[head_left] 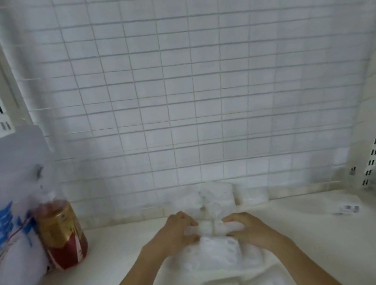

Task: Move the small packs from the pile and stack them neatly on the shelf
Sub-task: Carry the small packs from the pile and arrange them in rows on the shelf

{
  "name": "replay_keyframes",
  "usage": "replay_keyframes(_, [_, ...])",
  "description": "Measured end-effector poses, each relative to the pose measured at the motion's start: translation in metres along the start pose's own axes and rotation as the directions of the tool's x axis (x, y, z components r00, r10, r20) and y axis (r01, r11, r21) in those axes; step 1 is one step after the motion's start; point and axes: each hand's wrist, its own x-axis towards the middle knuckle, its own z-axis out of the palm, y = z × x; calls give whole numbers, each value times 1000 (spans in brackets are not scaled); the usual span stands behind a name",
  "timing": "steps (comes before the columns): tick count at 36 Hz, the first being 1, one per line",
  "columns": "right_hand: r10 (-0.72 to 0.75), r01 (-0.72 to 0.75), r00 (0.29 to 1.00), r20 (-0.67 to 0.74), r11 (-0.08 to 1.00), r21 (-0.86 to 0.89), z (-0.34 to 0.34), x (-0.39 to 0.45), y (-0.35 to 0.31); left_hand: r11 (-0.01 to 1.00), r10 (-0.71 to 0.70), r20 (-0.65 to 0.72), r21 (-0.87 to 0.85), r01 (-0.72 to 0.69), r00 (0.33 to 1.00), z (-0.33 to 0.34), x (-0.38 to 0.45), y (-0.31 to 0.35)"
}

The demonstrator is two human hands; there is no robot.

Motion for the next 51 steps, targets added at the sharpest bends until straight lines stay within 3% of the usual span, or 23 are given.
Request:
replay_keyframes(7, [45, -44, 999, -27, 999, 18, 17, -17, -12, 994, 107, -3, -3, -107, 994, -1, -15, -17])
replay_keyframes(17, [101, -102, 992, -72, 995, -6, 22, -28, -27, 992, 97, 205, 56, -111, 974, -22, -16, -11])
replay_keyframes(20, [68, -69, 991, -116, 998, -13, 18, -30, -26, 990, 105, 200, 76, -122, 974, -21, -15, -10])
replay_keyframes(23, [65, -60, 986, -151, 998, 34, 12, -32, -19, 996, 94, 138, -20, -92, 986, -21, -16, -12])
replay_keyframes(26, [55, -44, 978, -200, 997, 56, 5, -34, -14, 966, 72, 88, -253, -48, 993, -22, -21, -13])
replay_keyframes(30, [116, -102, 956, -271, 993, 66, 3, -32, -13, 950, 29, 12, -313, -24, 999, -17, -18, -12])
replay_keyframes(33, [177, -189, 945, -275, 982, -18, 3, -30, -15, 930, 24, -35, -366, -35, 999, -15, -18, -7])
replay_keyframes(36, [195, -226, 943, -269, 970, -87, 2, -30, -21, 939, 5, -48, -342, -22, 999, -12, -18, -7])
replay_keyframes(40, [148, -177, 968, -200, 975, -135, 4, -26, -18, 990, -11, -10, -143, 10, 1000, -10, -17, -12])
replay_keyframes(43, [127, -105, 982, -140, 982, 154, 4, -29, -22, 998, -25, 32, -56, 26, 999, -7, -18, -13])
replay_keyframes(45, [91, -70, 991, -96, 977, 201, 4, -32, -26, 999, -38, 58, -6, 39, 998, -5, -19, -13])
replay_keyframes(48, [90, -80, 991, -96, 991, 107, 6, -30, -27, 998, -60, 51, 25, 59, 997, -3, -22, -12])
replay_keyframes(51, [130, -145, 969, -208, 988, -60, 11, -22, -32, 998, -60, 35, 17, 59, 998, -2, -25, -13])
